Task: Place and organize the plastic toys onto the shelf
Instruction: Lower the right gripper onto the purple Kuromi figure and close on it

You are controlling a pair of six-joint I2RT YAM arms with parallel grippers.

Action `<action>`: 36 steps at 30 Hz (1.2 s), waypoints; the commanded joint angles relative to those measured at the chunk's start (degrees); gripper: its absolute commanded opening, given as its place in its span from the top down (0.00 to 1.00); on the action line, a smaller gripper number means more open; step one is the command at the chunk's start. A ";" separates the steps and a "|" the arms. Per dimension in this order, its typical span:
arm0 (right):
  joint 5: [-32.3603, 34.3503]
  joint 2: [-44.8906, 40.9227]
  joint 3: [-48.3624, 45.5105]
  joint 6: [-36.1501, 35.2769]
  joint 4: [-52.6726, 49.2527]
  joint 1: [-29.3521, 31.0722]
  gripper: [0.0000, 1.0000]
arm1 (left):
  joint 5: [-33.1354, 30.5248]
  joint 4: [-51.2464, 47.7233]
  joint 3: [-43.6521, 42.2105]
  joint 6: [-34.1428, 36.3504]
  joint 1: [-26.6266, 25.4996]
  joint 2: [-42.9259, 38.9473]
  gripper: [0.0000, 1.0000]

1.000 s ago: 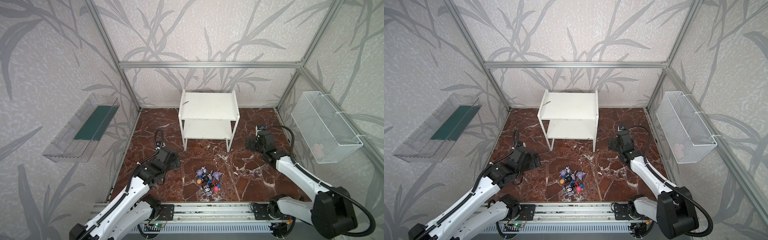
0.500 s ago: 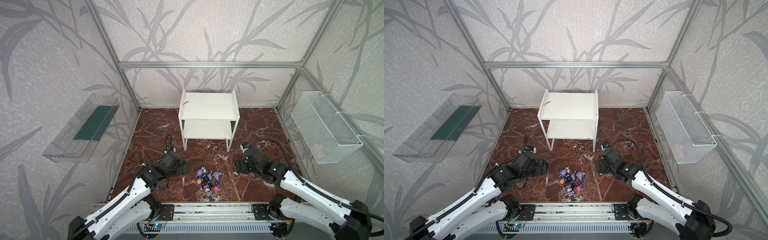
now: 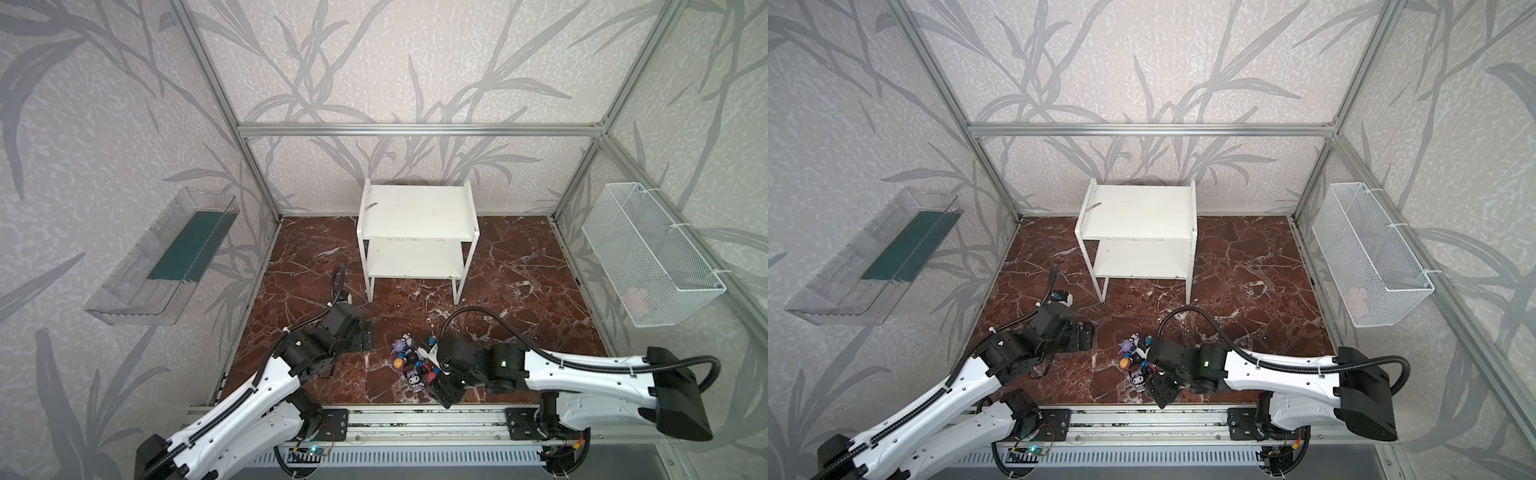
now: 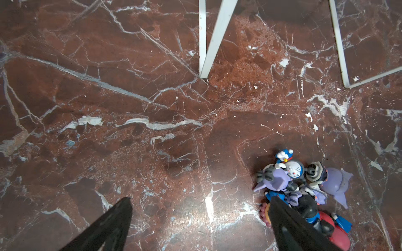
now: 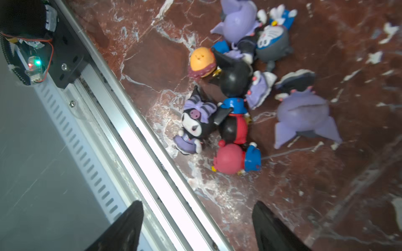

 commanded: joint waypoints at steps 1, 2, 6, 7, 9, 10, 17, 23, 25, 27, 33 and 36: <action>-1.96 3.11 2.75 3.10 0.99 0.99 0.25 | -2.80 -0.98 0.52 -0.02 -0.23 -3.20 0.01; -1.97 3.84 3.05 3.50 1.22 1.05 0.26 | -3.11 -0.94 0.34 -0.15 -0.22 -4.14 0.01; -2.89 7.66 4.68 4.31 1.46 1.24 0.31 | -4.48 -0.73 -0.35 -0.21 -0.29 -7.52 0.01; -3.04 8.58 4.92 4.58 1.62 1.25 0.32 | -4.76 -0.51 -0.65 -0.31 -0.26 -8.35 0.01; -3.32 9.99 5.02 4.98 2.17 1.49 0.33 | -5.19 -0.22 -1.06 -0.30 -0.27 -9.47 0.01; -3.48 10.68 5.01 5.32 2.63 1.45 0.34 | -5.33 -0.03 -1.27 -0.29 -0.28 -9.86 0.01; -3.22 15.72 6.05 6.92 4.20 1.69 0.37 | -5.34 0.49 -1.38 0.15 -0.24 -10.34 0.01; -1.67 19.32 7.48 8.16 4.48 1.86 0.42 | -5.38 0.81 -1.64 0.24 -0.22 -10.92 0.01; -0.66 20.18 7.90 8.53 4.07 1.81 0.43 | -5.54 0.79 -1.64 0.28 -0.27 -10.95 0.01; 0.33 20.85 8.30 8.87 3.96 1.81 0.44 | -5.65 0.79 -1.64 0.30 -0.23 -11.05 0.01; 3.83 22.97 9.82 8.98 1.50 2.63 0.52 | -6.21 0.64 -1.64 0.32 -0.26 -11.31 0.01; 4.99 23.37 10.10 9.07 0.77 3.29 0.56 | -6.43 0.53 -1.54 0.40 -0.28 -11.31 0.01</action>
